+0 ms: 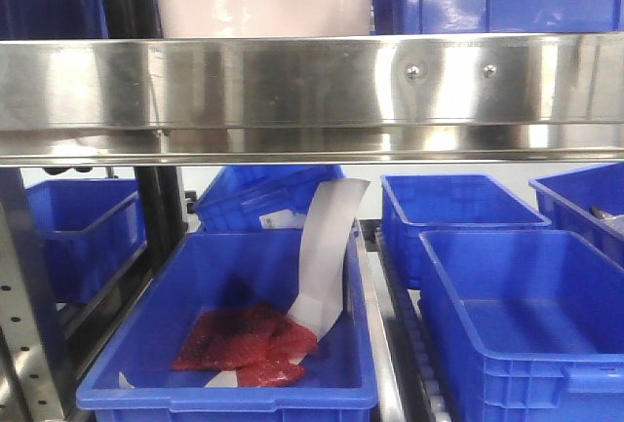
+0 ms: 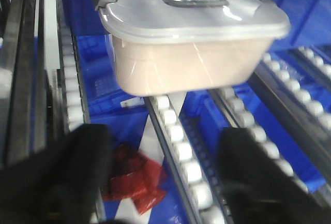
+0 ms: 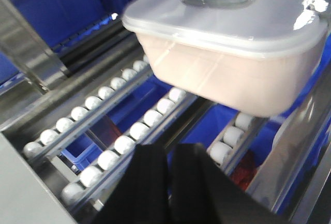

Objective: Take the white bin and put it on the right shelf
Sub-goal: 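Lower the bin onto the upper shelf's roller track with both grippers, then open both grippers and pull them back from the bin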

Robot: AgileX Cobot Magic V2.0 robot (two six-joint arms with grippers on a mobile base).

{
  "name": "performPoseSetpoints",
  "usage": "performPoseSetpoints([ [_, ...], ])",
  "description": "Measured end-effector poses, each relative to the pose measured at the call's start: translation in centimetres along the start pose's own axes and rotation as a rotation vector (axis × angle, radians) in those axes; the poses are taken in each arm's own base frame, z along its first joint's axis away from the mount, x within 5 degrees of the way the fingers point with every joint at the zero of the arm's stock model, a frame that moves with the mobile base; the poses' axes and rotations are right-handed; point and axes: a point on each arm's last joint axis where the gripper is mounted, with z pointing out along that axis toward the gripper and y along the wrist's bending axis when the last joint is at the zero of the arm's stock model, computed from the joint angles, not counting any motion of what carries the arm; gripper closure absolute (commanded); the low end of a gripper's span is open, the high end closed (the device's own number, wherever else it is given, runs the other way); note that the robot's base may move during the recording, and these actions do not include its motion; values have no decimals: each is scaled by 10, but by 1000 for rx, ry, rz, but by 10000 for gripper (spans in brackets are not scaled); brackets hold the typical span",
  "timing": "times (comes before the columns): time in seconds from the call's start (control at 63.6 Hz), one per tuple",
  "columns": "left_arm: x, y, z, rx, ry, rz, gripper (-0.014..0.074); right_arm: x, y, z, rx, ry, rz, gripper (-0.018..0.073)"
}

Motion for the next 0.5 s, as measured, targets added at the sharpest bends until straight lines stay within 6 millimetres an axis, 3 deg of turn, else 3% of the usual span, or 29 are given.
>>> performPoseSetpoints([
  [0.189, 2, -14, -31, -15, 54, 83, 730, -4, 22, -33, 67, -7, -93, 487],
  [0.314, 14, -21, -46, -23, 76, 90, 715, 13, 28, -52, 162, -5, -98, 487],
  [0.503, 59, -30, -66, -64, 66, 81, 715, 60, 39, -86, 299, -85, -70, 487],
])
